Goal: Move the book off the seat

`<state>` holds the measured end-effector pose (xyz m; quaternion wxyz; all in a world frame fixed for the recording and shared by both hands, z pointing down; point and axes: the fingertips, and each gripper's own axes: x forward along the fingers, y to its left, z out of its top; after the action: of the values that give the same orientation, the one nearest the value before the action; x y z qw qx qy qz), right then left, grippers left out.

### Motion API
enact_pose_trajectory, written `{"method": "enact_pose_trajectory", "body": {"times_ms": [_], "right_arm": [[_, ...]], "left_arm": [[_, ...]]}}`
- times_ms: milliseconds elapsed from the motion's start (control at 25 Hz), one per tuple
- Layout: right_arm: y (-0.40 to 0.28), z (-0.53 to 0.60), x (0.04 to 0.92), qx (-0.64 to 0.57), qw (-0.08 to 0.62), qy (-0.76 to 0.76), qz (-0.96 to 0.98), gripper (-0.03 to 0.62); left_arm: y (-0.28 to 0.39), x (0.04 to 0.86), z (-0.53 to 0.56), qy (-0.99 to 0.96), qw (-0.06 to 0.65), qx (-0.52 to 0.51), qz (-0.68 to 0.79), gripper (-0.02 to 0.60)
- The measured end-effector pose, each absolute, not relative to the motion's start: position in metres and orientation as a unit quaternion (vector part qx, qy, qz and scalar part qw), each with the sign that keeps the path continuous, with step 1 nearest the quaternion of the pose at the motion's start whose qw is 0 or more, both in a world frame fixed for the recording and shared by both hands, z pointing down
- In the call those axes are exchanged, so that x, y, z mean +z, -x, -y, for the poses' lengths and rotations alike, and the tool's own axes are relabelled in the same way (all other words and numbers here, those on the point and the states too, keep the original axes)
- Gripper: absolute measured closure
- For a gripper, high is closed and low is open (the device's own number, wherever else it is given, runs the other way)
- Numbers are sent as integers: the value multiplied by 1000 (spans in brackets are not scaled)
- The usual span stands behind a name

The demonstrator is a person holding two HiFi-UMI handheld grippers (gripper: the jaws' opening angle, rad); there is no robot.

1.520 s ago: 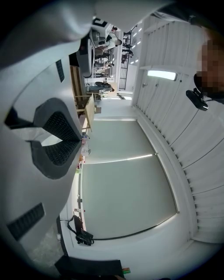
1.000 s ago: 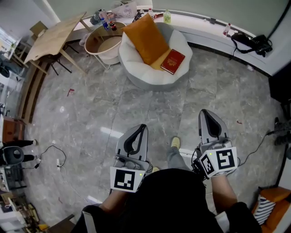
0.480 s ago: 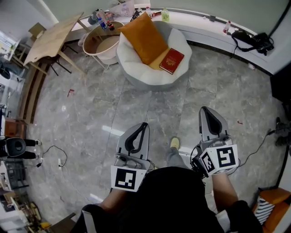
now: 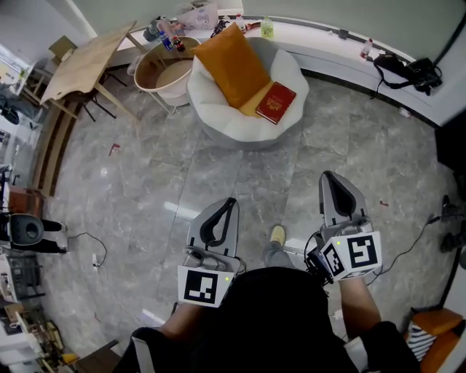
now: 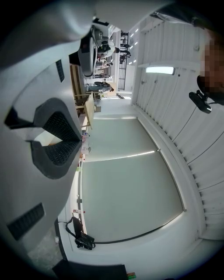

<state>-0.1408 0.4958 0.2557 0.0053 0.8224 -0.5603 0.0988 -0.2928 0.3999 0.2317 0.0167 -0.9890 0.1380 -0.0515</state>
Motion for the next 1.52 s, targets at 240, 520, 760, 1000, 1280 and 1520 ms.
{"method": "enact_pose_trajectory", "body": {"times_ms": [240,520,760,1000,1280,1520], "right_arm": [[129,-495,258,100,6,-818,566,583],[115,-493,258,101,5,-816,569,583],[101,-494,261,99,7,-815,571,583],[86,-494,262,100,1,-816,570,583],[76,-498,262,100,-1,-815,570,583],[80,-500,263,99,-1,-814,572,583]], "left_arm": [[280,233,-403,988,16,-53,-142,569],[264,233,-401,988,18,-58,-144,568],[249,233,-403,987,26,-61,-145,568],[233,231,-405,988,26,-60,-141,568],[222,228,-412,988,37,-63,-135,568],[226,225,-413,988,40,-57,-140,568]]}}
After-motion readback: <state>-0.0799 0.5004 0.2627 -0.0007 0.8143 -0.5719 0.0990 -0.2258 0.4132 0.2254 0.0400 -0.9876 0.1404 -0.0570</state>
